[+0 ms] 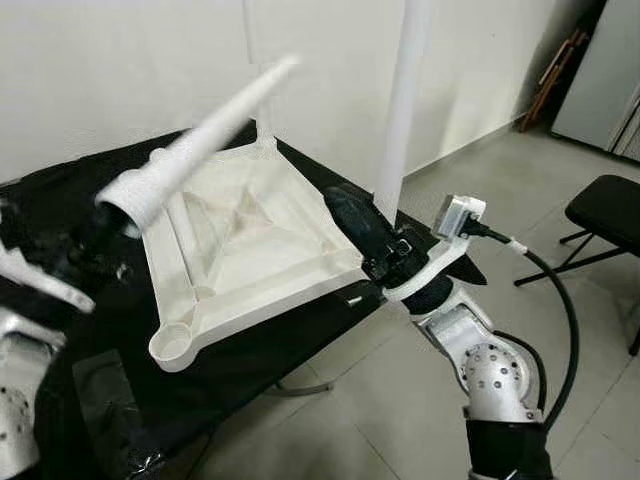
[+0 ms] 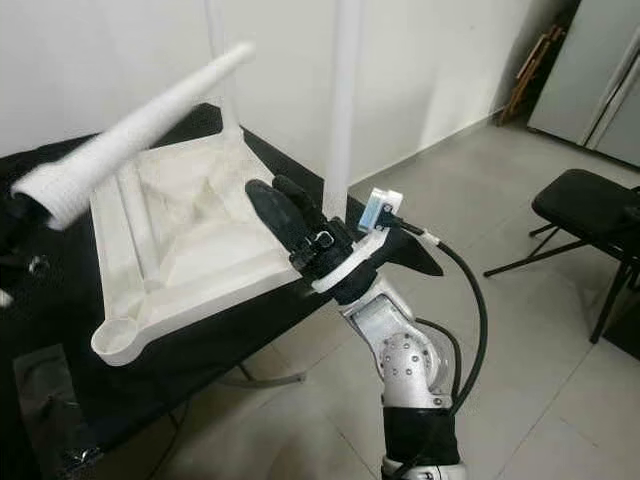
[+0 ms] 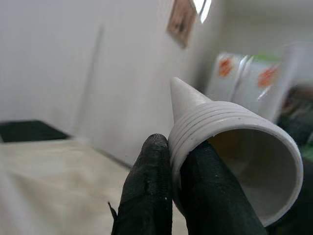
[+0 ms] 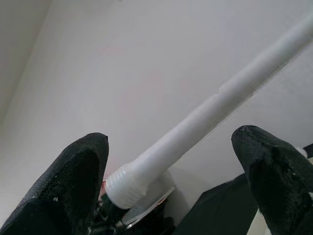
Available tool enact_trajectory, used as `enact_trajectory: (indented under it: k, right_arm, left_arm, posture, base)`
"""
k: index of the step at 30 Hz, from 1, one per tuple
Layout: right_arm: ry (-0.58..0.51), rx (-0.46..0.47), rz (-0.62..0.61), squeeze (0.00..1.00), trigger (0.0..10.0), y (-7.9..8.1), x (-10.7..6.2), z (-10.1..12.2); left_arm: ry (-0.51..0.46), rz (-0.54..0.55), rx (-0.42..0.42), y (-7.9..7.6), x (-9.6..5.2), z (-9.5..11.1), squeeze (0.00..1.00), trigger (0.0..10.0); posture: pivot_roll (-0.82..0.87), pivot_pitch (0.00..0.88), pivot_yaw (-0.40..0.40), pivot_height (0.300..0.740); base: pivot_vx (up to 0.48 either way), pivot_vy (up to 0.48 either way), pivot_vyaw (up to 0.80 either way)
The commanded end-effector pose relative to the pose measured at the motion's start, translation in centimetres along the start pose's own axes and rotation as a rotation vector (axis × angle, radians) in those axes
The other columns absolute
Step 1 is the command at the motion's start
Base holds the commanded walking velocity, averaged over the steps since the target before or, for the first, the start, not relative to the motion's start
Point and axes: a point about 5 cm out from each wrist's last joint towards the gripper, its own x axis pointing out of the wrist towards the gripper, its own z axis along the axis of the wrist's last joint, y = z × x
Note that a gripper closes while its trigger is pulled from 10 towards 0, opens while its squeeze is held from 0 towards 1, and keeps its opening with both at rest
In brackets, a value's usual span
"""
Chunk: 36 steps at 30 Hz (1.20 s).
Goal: Building children table
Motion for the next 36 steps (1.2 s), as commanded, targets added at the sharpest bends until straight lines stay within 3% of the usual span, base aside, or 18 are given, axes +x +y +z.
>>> enact_trajectory:
  k: [1, 2, 5, 6, 10, 14, 29, 36]
  right_arm:
    - [0.012, 0.027, 0.037, 0.00, 10.0, 0.5, 0.5, -0.3]
    - [0.012, 0.027, 0.037, 0.00, 10.0, 0.5, 0.5, -0.3]
    - [0.017, 0.062, 0.048, 0.00, 10.0, 0.7, 0.7, -0.6]
    - [0.017, 0.062, 0.048, 0.00, 10.0, 0.7, 0.7, -0.6]
    - [0.024, 0.108, 0.086, 0.00, 10.0, 1.3, 1.0, -0.8]
    - [0.022, 0.134, 0.116, 0.00, 10.0, 1.7, 1.3, -1.0]
    - [0.082, 0.191, 0.060, 0.00, 10.0, 1.1, 3.4, -3.1]
    - [0.121, 0.209, 0.112, 0.00, 10.0, 1.6, 4.7, -3.9]
  left_arm:
    - [-0.035, -0.002, -0.105, 0.3, -0.9, -0.6, 0.00, 10.0]
    - [-0.035, -0.002, -0.105, 0.3, -0.9, -0.6, 0.00, 10.0]
    - [-0.058, -0.054, -0.244, -0.6, -1.7, -1.7, 0.00, 10.0]
    - [-0.058, -0.054, -0.244, -0.6, -1.7, -1.7, 0.00, 10.0]
    - [-0.002, -0.149, -0.390, -2.4, -3.1, -3.8, 0.00, 10.0]
    - [-0.006, -0.183, -0.459, -3.0, -3.5, -4.5, 0.00, 10.0]
    - [-0.001, -0.282, -0.537, -4.4, -4.1, -4.8, 0.00, 10.0]
    - [0.046, -0.358, -0.552, -5.4, -4.5, -5.2, 0.00, 10.0]
  posture:
    - [0.03, 0.087, 0.013, 0.740]
    - [0.03, 0.087, 0.013, 0.740]
    - [0.03, 0.090, 0.013, 0.740]
    - [0.03, 0.090, 0.013, 0.740]
    - [0.03, 0.095, 0.012, 0.740]
    - [0.03, 0.095, 0.012, 0.740]
    - [0.04, 0.099, 0.006, 0.740]
    - [0.04, 0.099, 0.003, 0.740]
  base:
    - [0.000, 0.000, 0.00]
    - [0.000, 0.000, 0.00]
    - [0.000, 0.000, 0.00]
    - [0.000, 0.000, 0.00]
    - [0.000, 0.000, 0.00]
    - [0.000, 0.000, 0.00]
    - [0.000, 0.000, 0.00]
    - [0.000, 0.000, 0.00]
